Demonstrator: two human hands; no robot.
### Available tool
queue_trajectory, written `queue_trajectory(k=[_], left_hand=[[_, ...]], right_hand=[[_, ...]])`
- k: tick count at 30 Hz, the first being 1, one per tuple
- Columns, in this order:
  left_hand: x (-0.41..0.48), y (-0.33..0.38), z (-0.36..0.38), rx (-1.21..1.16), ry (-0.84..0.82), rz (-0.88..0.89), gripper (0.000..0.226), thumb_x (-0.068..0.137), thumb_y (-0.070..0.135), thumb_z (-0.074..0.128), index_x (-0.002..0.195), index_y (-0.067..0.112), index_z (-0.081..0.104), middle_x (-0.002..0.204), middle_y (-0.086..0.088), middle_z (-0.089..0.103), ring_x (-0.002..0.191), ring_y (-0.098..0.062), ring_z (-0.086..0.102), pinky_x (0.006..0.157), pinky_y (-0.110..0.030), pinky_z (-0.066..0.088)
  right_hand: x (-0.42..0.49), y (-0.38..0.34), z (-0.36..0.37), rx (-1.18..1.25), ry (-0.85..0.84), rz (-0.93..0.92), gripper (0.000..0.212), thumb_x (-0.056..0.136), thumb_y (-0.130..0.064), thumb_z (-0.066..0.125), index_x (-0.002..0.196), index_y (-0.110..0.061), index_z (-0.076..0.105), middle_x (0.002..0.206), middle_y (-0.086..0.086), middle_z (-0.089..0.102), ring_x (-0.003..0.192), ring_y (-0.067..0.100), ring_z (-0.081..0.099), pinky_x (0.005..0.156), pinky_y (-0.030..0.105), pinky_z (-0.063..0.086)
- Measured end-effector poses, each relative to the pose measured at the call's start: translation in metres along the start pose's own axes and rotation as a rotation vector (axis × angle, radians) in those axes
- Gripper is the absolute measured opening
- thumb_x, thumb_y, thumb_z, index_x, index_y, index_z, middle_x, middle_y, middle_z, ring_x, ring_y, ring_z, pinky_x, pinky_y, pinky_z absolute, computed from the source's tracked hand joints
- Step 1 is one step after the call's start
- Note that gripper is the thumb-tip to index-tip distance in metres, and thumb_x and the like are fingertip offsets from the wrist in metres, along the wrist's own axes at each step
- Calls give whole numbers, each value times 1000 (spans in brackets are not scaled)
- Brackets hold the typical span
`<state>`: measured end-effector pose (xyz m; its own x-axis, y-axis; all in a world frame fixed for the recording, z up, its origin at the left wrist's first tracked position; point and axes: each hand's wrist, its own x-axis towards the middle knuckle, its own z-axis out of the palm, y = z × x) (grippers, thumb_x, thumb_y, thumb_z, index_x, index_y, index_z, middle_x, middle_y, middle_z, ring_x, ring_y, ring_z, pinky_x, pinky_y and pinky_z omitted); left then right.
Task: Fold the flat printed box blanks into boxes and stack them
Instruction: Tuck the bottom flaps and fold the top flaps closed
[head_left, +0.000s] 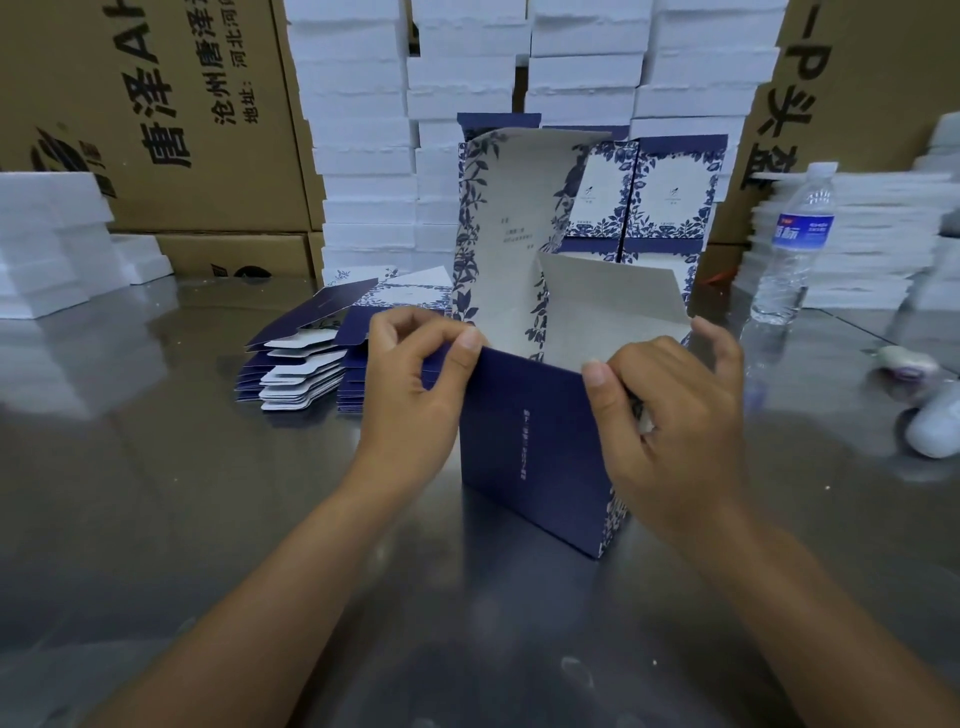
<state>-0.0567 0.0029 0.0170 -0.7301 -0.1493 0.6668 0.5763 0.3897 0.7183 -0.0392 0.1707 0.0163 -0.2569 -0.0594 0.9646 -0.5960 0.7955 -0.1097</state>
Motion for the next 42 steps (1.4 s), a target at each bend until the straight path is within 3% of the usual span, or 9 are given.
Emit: queue_trajectory(k=[17, 21, 25, 28, 32, 35, 37, 40, 42], left_hand=[[0, -7, -3, 119, 95, 157, 17, 96, 21, 50, 87, 19, 64, 91, 15, 47, 87, 6, 48, 77, -6, 34], [1, -8, -4, 125, 82, 155, 19, 98, 23, 44, 84, 17, 57, 84, 15, 51, 80, -1, 49, 73, -15, 36], [2, -6, -7, -85, 129, -35, 24, 100, 19, 44, 80, 22, 57, 76, 19, 57, 73, 2, 50, 69, -17, 38], [2, -2, -7, -242, 144, -131, 15, 98, 23, 47, 89, 24, 59, 87, 20, 61, 83, 4, 54, 81, -17, 42], [0, 3, -5, -324, 62, -190, 14, 96, 24, 51, 107, 22, 59, 104, 7, 60, 101, -10, 55, 95, -30, 43], [0, 5, -4, -336, 27, -226, 18, 96, 23, 50, 112, 23, 58, 112, 3, 59, 110, -17, 55, 103, -36, 41], [0, 6, -4, -357, 6, -253, 18, 97, 21, 49, 113, 24, 57, 117, -1, 58, 116, -24, 53, 106, -41, 39], [1, 6, -4, -385, -23, -276, 19, 97, 21, 47, 112, 27, 57, 123, -6, 57, 119, -27, 52, 108, -45, 37], [0, 7, -3, -410, -35, -283, 19, 98, 19, 46, 112, 26, 56, 119, -2, 57, 113, -20, 54, 107, -42, 37]], right_hand=[[1, 5, -5, 27, 27, -77, 39, 94, -18, 41, 58, -8, 49, 59, -6, 40, 64, 15, 41, 92, 37, 32], [4, 3, -9, 134, 24, -66, 35, 94, -19, 40, 70, -7, 61, 71, -1, 59, 77, 14, 52, 89, 36, 35], [7, 6, -11, 197, 185, 135, 23, 94, -20, 41, 98, -6, 59, 97, -4, 50, 94, 10, 44, 83, 23, 35], [12, 9, -11, 287, 197, 436, 9, 91, -32, 45, 91, -24, 48, 94, -5, 50, 91, 10, 45, 82, 16, 33], [12, 14, -8, 563, -36, 859, 31, 83, -50, 52, 66, -23, 50, 58, -15, 51, 58, 2, 45, 61, 27, 34], [10, 16, -7, 622, -202, 943, 51, 77, -58, 53, 79, -7, 56, 70, 9, 52, 69, 12, 48, 68, 31, 35], [14, 15, -10, 655, -220, 980, 61, 77, -55, 58, 93, 3, 54, 69, 2, 50, 72, 13, 48, 73, 33, 37], [20, 18, -13, 659, -323, 1017, 33, 85, -38, 60, 74, -8, 70, 51, -14, 53, 59, 5, 54, 72, 29, 41], [22, 18, -15, 670, -385, 980, 45, 89, -26, 56, 45, -28, 68, 39, -15, 50, 42, -2, 49, 63, 25, 39]])
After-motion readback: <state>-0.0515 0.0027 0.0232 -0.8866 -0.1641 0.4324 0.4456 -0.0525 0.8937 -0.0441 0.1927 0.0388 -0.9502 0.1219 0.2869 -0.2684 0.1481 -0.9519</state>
